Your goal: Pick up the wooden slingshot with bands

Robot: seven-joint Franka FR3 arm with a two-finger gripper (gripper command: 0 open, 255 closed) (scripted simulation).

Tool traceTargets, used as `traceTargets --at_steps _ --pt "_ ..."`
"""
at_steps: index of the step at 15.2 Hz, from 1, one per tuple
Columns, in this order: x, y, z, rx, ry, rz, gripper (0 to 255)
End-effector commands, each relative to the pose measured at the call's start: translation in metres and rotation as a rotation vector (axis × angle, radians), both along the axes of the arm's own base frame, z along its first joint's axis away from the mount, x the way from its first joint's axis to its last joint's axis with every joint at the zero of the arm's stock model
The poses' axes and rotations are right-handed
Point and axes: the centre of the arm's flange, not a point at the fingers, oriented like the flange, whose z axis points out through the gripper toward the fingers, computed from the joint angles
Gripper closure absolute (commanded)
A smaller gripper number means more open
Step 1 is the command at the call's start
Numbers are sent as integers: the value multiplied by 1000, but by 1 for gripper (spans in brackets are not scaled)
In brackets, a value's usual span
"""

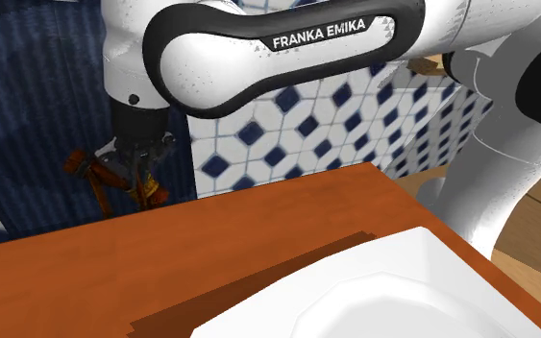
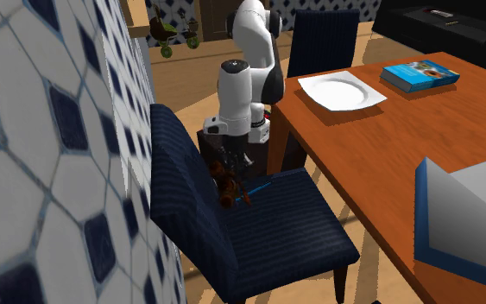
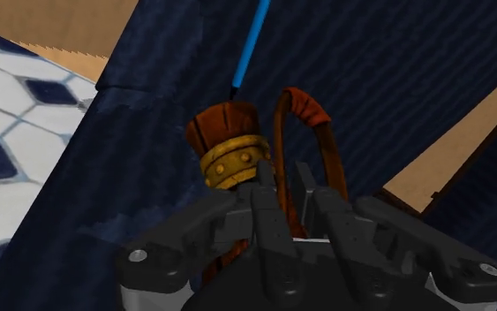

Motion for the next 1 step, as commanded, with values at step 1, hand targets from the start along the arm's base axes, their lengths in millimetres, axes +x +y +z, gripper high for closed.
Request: traceTargets --at_steps 1 --pt "0 1 3 0 0 0 255"
